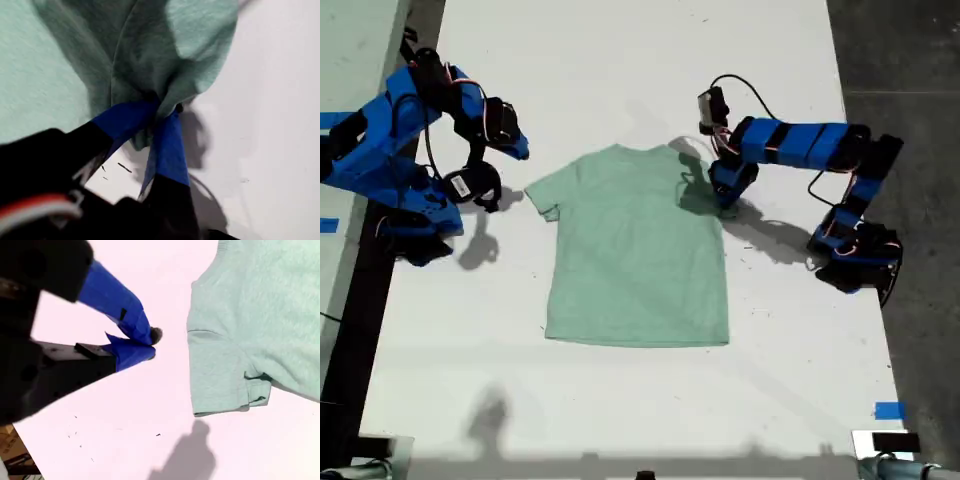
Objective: Fold tshirt
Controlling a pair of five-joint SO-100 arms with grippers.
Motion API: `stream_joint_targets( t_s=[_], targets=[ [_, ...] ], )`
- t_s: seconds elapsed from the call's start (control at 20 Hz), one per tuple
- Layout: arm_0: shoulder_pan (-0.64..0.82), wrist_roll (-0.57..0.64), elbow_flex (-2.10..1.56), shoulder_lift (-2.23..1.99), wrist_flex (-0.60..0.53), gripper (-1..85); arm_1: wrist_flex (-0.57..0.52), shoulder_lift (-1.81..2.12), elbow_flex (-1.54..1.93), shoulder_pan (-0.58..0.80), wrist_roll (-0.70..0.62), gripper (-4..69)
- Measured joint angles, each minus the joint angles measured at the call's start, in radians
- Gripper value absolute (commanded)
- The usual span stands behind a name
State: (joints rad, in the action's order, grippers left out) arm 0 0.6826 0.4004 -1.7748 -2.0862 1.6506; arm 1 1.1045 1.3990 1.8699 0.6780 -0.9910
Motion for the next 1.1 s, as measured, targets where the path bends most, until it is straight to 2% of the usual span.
stream_joint_targets(
  t_s=[0.25,0.3,0.45,0.7,1.0,1.1],
  targets=[
    [0.000,-0.012,-0.023,-0.003,-0.015,0.1,0.179,0.117,0.000,0.038,-0.051,-1.0],
    [-0.002,-0.015,-0.028,-0.003,-0.015,0.1,0.255,0.160,-0.028,0.038,-0.051,-1.0],
    [-0.021,-0.020,-0.046,-0.015,-0.031,0.1,0.350,0.213,-0.164,0.026,-0.049,-1.0],
    [-0.028,-0.028,-0.049,-0.023,-0.034,0.1,0.364,0.115,-0.433,-0.109,0.038,-1.0],
    [-0.034,-0.040,-0.058,-0.026,-0.043,0.1,0.350,-0.244,-0.847,-0.272,0.141,-0.7],
    [-0.044,-0.044,-0.058,-0.026,-0.043,0.8,0.290,-0.347,-0.859,-0.296,0.161,24.3]
  ],
)
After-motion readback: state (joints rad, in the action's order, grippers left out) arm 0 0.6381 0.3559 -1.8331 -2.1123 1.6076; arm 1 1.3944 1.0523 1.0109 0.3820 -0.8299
